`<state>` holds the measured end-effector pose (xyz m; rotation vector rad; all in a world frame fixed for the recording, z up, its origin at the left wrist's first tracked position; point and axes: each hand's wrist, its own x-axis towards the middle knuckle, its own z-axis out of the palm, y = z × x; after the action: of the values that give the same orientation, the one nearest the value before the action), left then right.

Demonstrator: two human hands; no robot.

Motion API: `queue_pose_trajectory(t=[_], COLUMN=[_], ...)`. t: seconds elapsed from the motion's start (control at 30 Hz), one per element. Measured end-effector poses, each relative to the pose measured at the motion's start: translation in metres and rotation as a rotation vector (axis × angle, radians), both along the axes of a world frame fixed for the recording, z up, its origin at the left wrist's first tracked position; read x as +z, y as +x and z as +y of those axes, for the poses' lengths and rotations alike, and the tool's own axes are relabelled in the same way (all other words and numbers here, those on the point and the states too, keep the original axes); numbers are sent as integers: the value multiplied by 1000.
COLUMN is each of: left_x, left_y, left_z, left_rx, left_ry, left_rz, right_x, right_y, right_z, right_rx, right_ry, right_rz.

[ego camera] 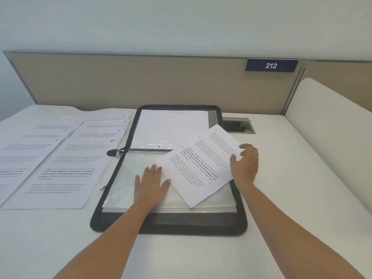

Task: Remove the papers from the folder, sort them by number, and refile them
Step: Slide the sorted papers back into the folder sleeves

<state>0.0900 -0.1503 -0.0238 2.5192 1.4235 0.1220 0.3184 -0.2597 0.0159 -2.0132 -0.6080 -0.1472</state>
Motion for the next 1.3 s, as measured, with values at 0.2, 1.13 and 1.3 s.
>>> queue_pose_trajectory(t=[0.2,1.13,1.3], left_x=[-3,8,7], left_y=[-5,80,78], left_z=[-5,-79,-80], left_rx=[11,-193,-218], left_ry=[26,-88,-71], left_rz=[13,-74,-44], right_x=[-7,-45,-51], right_y=[-32,26,29], right_z=[10,-61,-61], right_rx=[809,717,587], right_ry=[-452,-550,-476], right_rz=[-85,-175,-166])
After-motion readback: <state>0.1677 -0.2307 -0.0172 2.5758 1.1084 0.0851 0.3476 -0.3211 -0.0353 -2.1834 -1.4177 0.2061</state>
